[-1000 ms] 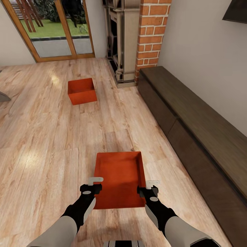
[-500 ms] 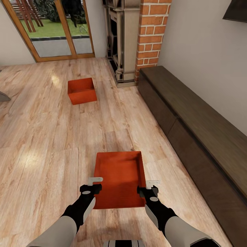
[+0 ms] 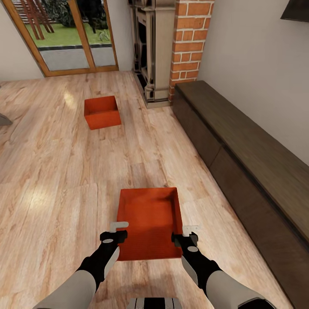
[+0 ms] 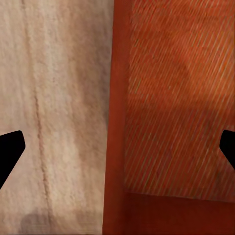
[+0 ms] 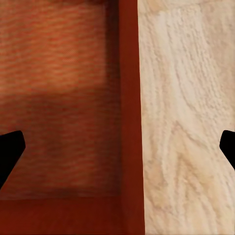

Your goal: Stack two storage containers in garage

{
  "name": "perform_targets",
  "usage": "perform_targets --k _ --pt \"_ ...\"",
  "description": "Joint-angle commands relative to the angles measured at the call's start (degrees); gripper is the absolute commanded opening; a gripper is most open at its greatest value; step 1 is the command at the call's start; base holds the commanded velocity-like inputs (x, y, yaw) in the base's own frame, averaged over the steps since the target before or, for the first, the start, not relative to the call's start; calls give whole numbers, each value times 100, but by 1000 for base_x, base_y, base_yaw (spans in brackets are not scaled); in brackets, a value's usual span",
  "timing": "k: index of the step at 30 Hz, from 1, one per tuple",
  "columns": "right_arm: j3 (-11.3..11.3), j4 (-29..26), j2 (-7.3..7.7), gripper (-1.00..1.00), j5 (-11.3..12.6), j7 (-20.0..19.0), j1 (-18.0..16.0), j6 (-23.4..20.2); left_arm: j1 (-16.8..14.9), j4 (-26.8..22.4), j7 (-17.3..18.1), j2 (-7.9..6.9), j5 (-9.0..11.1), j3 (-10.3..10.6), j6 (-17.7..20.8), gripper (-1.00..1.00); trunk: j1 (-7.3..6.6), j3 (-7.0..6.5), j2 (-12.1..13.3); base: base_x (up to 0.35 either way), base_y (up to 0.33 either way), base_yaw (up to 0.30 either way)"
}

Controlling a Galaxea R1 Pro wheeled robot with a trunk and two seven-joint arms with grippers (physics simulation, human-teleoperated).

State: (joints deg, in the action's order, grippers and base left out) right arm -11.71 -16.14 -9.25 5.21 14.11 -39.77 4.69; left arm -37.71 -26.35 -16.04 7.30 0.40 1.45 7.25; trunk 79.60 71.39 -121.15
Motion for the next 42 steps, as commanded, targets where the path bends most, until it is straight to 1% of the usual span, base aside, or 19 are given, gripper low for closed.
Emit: perform_targets --k 1,6,9,12,17,20,26,29,42 --pt "-47 6 2 100 54 31 -4 23 0 -11 -28 -1 4 15 37 100 22 22 -43 0 0 0" --pt "-52 6 8 100 46 27 -4 24 0 -11 -26 -1 4 14 39 100 132 112 -243 0 0 0" --pt "-57 6 33 100 40 24 -4 23 0 -12 -23 -1 4 14 38 100 132 112 -243 0 0 0" --pt "-68 6 140 100 41 18 -4 22 0 -15 -27 -1 4 14 36 100 132 112 -243 0 0 0" --pt "-80 6 218 100 35 14 -4 17 0 -19 -29 -4 4 13 37 100 132 112 -243 0 0 0" --pt "-83 6 225 100 30 14 -4 16 0 -19 -29 -7 4 13 37 100 132 112 -243 0 0 0" --pt "-67 6 225 100 -271 13 -4 21 -2 -20 -30 -9 4 13 33 100 132 112 -243 0 0 0" --pt "-57 6 221 100 -318 13 -4 22 -1 -16 -29 -9 2 13 32 100 132 112 -243 0 0 0" --pt "-36 6 185 100 -320 13 -4 38 0 -11 -30 -9 -5 13 34 100 132 112 -243 0 0 0"
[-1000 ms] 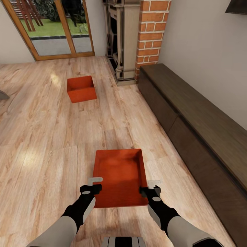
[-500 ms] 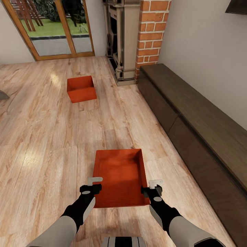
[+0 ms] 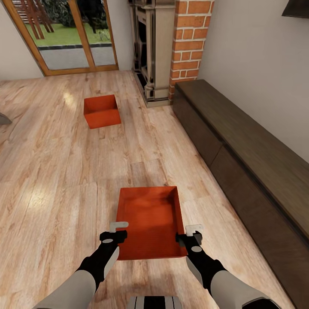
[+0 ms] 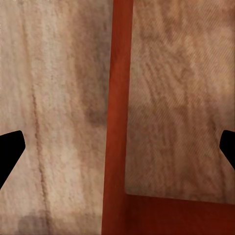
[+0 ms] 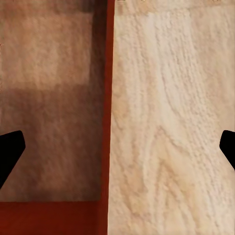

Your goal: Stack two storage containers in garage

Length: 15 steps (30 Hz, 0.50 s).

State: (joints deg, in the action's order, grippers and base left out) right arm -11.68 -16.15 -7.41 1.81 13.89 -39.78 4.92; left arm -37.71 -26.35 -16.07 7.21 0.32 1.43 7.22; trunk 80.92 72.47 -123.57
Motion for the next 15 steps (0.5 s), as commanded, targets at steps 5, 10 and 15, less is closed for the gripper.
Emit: perform_targets --k 5,10,15 --pt "-29 6 -11 100 75 35 -4 154 0 -11 -28 -1 3 16 38 100 -1 3 -1 0 0 0" --pt "-24 6 -15 100 91 35 -4 204 -2 -11 -26 -1 3 16 39 100 -1 3 -1 0 0 0" --pt "-15 6 -14 100 97 35 -4 210 0 -11 -28 -1 3 16 35 100 -1 3 -1 0 0 0"
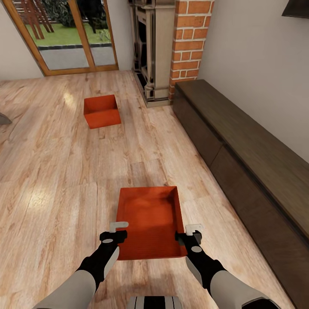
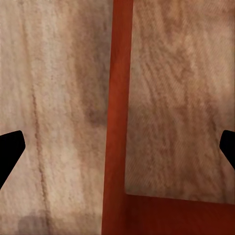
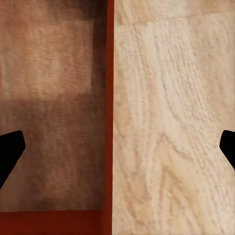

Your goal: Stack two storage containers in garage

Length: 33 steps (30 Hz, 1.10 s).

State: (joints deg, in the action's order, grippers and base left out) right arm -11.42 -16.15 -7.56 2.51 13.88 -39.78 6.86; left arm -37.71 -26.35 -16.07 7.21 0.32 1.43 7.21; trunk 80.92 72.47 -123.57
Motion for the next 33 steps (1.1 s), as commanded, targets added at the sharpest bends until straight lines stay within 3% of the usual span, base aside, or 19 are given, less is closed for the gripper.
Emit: perform_targets --k 1,33 --pt "-40 6 1 100 28 35 -4 16 0 -11 -26 -1 3 16 38 100 -1 3 -1 0 0 0" --pt "-27 15 -14 100 30 35 -4 17 -1 41 -28 -68 -27 24 28 100 -1 3 -1 0 0 0"
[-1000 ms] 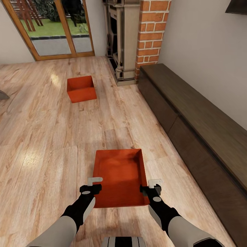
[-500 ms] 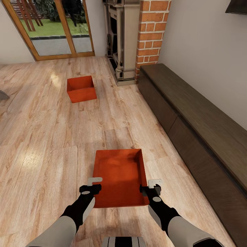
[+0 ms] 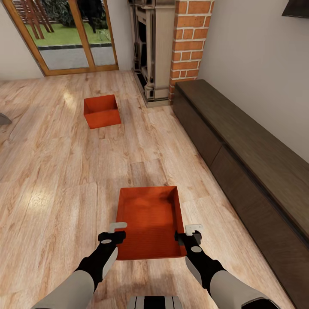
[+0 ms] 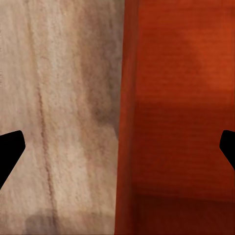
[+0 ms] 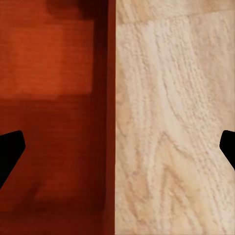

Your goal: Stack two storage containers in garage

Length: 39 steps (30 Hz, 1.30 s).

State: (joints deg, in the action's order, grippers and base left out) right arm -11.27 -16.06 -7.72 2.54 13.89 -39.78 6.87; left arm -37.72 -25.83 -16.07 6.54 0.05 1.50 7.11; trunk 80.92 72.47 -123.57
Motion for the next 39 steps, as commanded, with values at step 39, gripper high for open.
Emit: perform_targets --k 39 --pt "-42 6 16 100 27 35 -4 13 1 -10 -21 -4 13 17 37 100 658 542 -1205 0 0 0"
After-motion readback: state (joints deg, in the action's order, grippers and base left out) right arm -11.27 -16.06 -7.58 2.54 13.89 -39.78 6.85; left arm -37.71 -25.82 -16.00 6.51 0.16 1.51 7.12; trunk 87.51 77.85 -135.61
